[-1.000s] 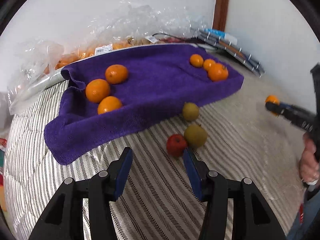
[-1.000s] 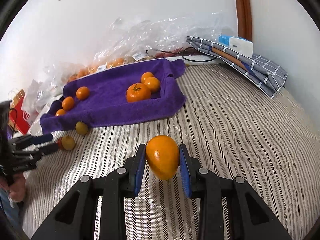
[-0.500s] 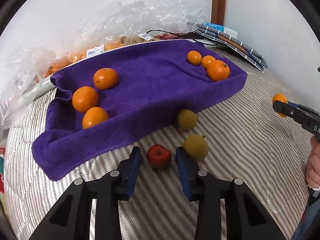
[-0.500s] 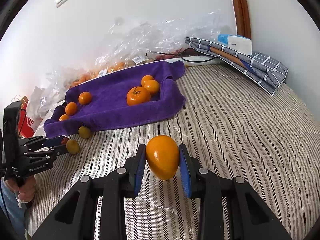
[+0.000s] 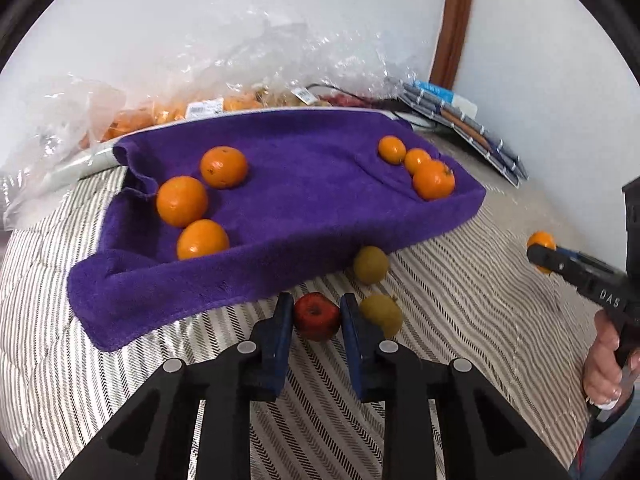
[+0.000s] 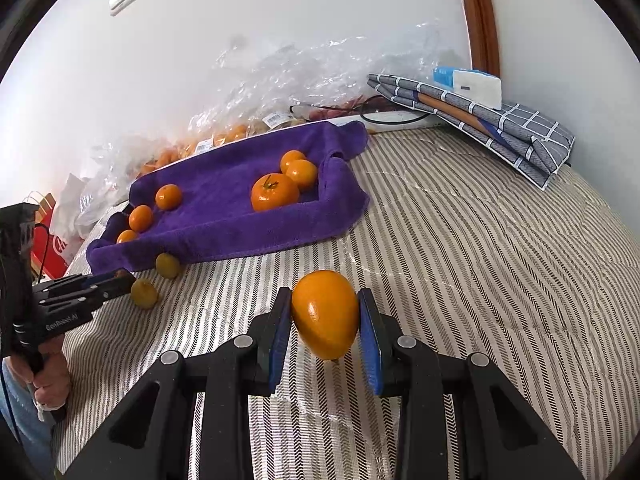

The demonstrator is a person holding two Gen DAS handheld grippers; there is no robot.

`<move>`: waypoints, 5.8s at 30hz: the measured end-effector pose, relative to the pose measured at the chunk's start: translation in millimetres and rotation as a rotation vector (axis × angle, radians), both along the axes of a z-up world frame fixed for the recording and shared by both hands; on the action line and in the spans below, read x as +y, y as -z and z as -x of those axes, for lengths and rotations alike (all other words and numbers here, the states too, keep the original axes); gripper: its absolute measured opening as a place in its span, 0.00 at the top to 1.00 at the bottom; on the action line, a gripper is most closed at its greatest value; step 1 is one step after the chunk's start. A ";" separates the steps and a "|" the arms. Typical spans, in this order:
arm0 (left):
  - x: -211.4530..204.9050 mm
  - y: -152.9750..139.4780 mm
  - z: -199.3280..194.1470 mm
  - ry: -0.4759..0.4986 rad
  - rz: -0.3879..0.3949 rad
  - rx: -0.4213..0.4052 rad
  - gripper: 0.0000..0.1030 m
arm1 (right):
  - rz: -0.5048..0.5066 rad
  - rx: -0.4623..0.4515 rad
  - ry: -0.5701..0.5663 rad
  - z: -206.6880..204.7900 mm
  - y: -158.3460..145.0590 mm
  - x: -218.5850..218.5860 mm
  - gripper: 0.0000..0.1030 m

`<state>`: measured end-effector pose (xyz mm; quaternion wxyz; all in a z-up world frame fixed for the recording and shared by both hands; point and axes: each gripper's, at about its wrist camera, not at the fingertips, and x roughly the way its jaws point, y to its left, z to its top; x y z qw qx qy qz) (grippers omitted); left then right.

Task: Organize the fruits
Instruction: 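Grasp the small red apple with the left gripper while the right holds the oval fruit, then place the red apple on the towel with the left gripper while the right places the oval fruit, then grasp a yellow-green small fruit with the right gripper while the left grasps another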

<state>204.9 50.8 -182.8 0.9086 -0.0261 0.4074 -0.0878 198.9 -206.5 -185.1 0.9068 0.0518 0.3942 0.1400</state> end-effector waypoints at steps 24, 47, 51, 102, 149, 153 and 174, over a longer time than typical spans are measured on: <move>54.4 -24.8 7.2 -0.188 0.164 -0.101 0.78 | 0.005 -0.063 -0.072 -12.4 -36.3 26.4 0.69; 66.7 -42.3 -86.0 -0.230 0.155 -0.067 0.78 | 0.011 -0.041 -0.230 -156.0 -39.1 89.9 0.69; 62.0 -27.2 -91.4 -0.216 0.157 -0.049 0.78 | -0.001 0.006 -0.240 -164.5 -21.4 90.4 0.69; 55.9 -15.5 -83.0 -0.216 0.133 -0.072 0.64 | 0.161 -0.072 -0.126 -73.6 -36.5 90.1 0.42; 106.1 -36.3 10.2 -0.333 0.012 -0.182 0.60 | 0.194 0.044 -0.143 -19.4 -3.9 108.4 0.77; 83.6 -36.3 12.7 -0.250 -0.024 -0.200 0.60 | 0.235 0.021 -0.119 -5.6 -0.8 77.8 0.77; -33.0 -1.4 2.8 0.057 0.015 0.045 0.52 | 0.066 0.031 -0.090 0.5 4.6 17.1 0.77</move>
